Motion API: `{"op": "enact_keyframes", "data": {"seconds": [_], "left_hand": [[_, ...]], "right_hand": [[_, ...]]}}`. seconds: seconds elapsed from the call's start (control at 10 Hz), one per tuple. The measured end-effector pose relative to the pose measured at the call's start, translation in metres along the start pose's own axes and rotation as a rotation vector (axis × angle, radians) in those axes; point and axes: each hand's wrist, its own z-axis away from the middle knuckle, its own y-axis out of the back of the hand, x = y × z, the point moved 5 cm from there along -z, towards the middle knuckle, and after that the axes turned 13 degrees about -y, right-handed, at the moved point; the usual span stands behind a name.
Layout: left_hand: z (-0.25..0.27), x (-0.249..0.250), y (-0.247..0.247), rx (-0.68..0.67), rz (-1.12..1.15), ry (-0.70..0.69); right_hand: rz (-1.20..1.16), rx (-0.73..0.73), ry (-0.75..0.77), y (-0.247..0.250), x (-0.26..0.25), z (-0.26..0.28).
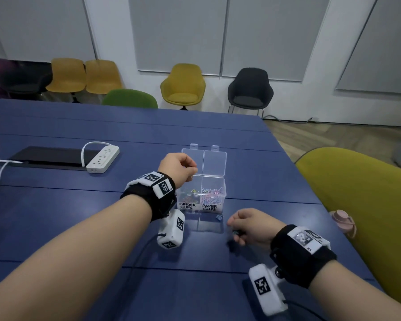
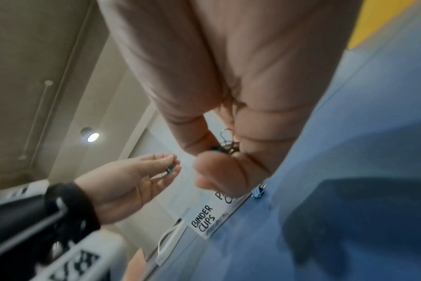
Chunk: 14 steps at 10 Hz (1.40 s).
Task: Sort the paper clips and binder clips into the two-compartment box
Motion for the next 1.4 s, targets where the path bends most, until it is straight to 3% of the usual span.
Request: {"op": "enact_keyframes", "data": {"seconds": [0.1,0.2,0.4,0.5,0.6,0.8,0.9,1.0,1.2,1.4], "left_hand": [[0.007,0.005,-0.007,-0.189,-0.273,-0.093],[0.014,0.01,-0.017,-0.31,-0.473,-0.172],[0.047,0.018,-0.045,-0.268,-0.525,-0.425],[0.069,0.021,-0.069,-0.457,-0.556,-0.581],[0.081,0.008,-0.091,-0.724,-0.711,-0.541],[0.087,0.006,-0.111,-0.881,-0.94,-0.453],[0.079,0.004,-0.121,-0.966,-1.096,-0.416],[0.079,-0.006,-0.12,-1.113,-1.112,-0.324],[0.088,-0.012,-0.073,-0.888,-0.793,-0.341],[0.057,0.004,-0.011,-0.498,-0.478,-0.416]], "right_hand": [[-0.236,0.0,-0.004,0.0,0.0,-0.006],[-0.299,0.025,-0.006,0.005,-0.003,-0.009],[-0.275,0.075,0.05,0.03,-0.02,-0.001],[-0.233,0.131,0.081,0.045,-0.03,0.002],[-0.099,0.205,0.13,0.053,-0.046,0.003],[0.428,0.302,0.274,0.022,-0.109,-0.004],[0.542,0.257,0.304,-0.005,-0.135,-0.013],[0.602,0.222,0.283,-0.028,-0.148,-0.022],[0.586,0.15,0.221,-0.043,-0.15,-0.04],[0.363,0.127,0.28,-0.022,-0.147,-0.045]]}}
